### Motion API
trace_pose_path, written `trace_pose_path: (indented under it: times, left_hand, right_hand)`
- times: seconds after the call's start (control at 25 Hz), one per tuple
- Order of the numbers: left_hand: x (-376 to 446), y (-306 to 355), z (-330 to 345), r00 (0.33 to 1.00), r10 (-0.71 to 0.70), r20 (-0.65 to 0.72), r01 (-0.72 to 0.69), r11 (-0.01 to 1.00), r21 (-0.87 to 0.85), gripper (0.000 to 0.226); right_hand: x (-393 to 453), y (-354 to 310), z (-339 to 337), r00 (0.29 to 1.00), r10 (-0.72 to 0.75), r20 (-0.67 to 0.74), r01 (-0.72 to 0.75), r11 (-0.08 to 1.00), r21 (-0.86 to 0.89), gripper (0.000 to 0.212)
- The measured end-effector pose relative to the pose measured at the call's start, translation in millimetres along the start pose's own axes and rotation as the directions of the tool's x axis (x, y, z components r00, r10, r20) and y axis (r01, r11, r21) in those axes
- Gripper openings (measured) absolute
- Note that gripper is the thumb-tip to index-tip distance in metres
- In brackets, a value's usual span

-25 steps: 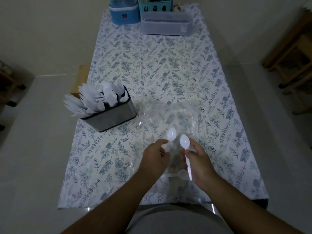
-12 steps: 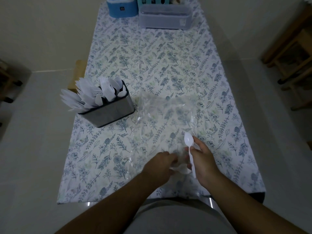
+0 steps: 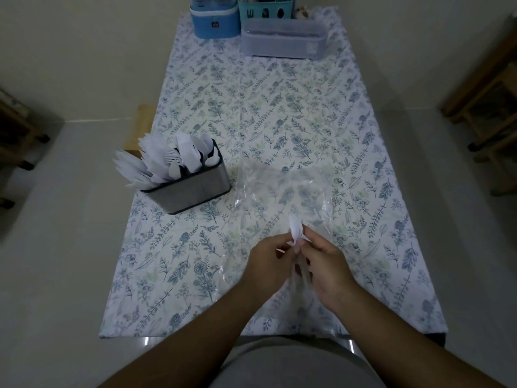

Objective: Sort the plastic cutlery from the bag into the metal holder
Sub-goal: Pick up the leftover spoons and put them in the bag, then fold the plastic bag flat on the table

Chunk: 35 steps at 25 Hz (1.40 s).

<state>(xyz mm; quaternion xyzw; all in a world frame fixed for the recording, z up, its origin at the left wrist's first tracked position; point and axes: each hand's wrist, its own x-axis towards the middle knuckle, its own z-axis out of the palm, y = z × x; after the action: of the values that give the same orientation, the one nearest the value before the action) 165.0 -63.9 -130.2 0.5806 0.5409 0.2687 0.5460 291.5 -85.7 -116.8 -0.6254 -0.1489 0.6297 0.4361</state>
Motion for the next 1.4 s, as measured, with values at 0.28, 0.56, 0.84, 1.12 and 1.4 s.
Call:
trace_pose_path:
  times: [0.28, 0.56, 0.84, 1.12, 1.4]
  left_hand:
    - [4, -1, -35, 0.948, 0.151, -0.279, -0.074, 0.96, 0.27, 0.016]
    - [34, 88, -134, 0.819, 0.369, -0.439, -0.206, 0.904, 0.374, 0.016]
    - [64, 116, -188, 0.706, 0.423, -0.568, -0.321, 0.906, 0.277, 0.006]
    - [66, 97, -181, 0.778, 0.306, -0.548, -0.035, 0.893, 0.45, 0.047]
    - [30, -3, -84, 0.935, 0.35, -0.062, -0.215, 0.694, 0.688, 0.05]
  right_hand:
    - [3, -14, 35, 0.989, -0.123, 0.079, 0.132, 0.984, -0.119, 0.032]
    - [21, -106, 128, 0.856, -0.422, 0.299, 0.474, 0.871, -0.129, 0.038]
    - [51, -152, 189, 0.687, -0.643, 0.338, 0.718, 0.673, -0.179, 0.034]
    - [73, -127, 168, 0.711, -0.596, 0.373, 0.697, 0.532, -0.48, 0.035]
    - [78, -39, 45, 0.772, -0.527, 0.355, 0.544, 0.259, -0.798, 0.03]
